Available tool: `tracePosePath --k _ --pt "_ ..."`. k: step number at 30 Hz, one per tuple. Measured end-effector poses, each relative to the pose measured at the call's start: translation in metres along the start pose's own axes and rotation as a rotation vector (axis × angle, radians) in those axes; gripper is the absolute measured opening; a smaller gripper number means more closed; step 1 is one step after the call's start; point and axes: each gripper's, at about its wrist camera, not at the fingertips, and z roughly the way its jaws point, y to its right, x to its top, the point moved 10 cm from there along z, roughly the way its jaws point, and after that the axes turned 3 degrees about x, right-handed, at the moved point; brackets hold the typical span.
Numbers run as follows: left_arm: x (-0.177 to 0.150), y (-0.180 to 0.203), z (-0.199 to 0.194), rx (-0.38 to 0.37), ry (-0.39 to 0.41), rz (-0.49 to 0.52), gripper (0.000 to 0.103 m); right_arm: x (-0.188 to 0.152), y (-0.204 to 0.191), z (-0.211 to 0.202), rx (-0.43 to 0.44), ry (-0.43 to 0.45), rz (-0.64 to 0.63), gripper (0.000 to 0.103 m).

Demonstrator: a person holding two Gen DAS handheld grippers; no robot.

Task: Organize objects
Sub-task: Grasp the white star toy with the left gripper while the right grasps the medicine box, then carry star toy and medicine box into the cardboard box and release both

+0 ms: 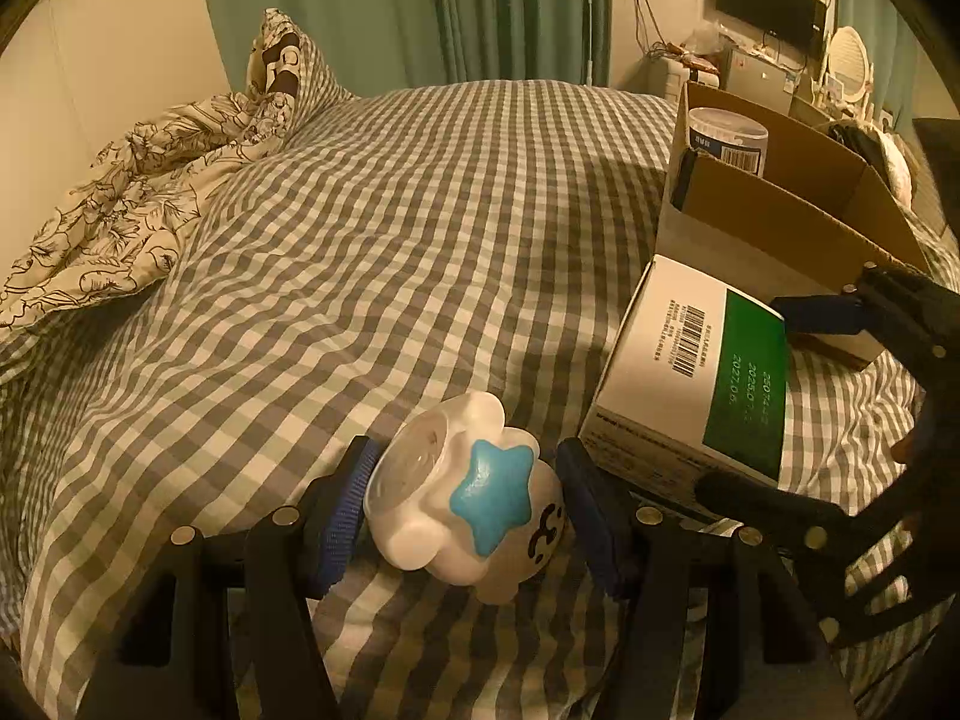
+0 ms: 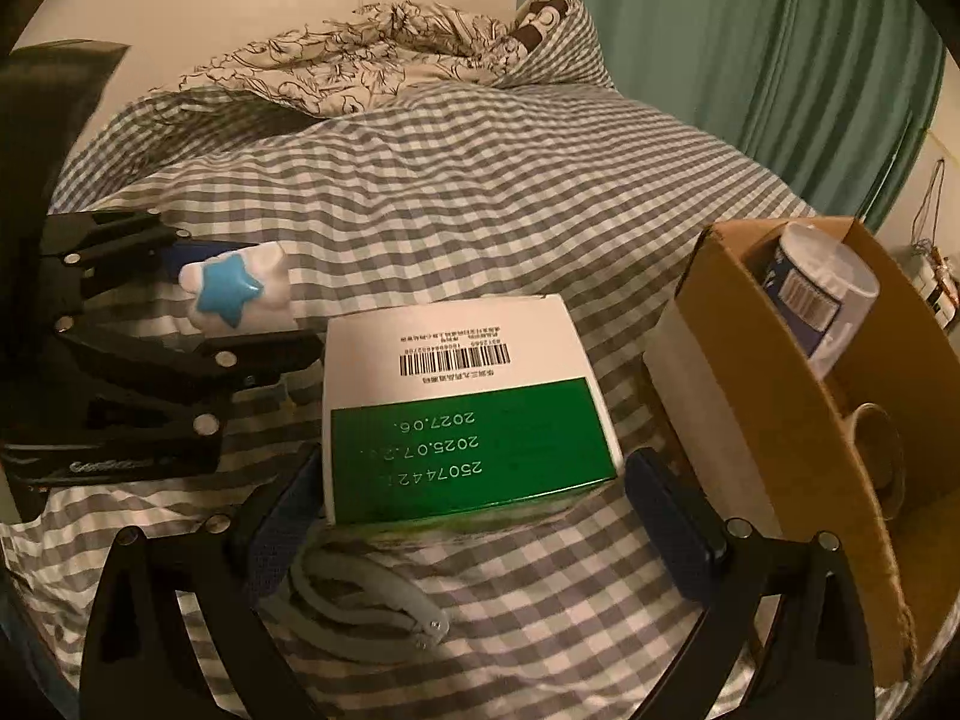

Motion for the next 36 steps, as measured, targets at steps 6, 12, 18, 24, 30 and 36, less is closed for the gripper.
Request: tracePosePath --k 6,12,18,24,30,36 --pt "-0.002 -0.001 0.003 -0.006 -0.007 -0.003 0.063 0.0 -0.001 0.014 0.007 -0.023 -0.001 0.098" --pt "-0.003 0.0 0.002 -0.004 -0.004 -0.001 0.063 0.002 -0.002 0.021 -0.011 -0.036 -0.004 0.098" --pt "-0.004 0.001 -0.009 -0.008 0.009 0.002 0.063 0.003 -0.006 0.014 -0.06 -0.037 -0.003 0.097" --pt "0.002 0.011 -0.041 -0.029 0.068 0.023 0.063 -0.003 -0.004 -0.026 -0.107 0.003 0.04 0.096" --pt "0.025 0.041 -0.086 -0.1 0.167 0.074 0.063 -0.01 0.008 -0.094 -0.218 0.06 0.066 0.096" --pt "0.073 0.089 -0.118 -0.14 0.266 0.21 0.063 -0.011 0.04 -0.18 -0.362 0.153 0.133 0.096"
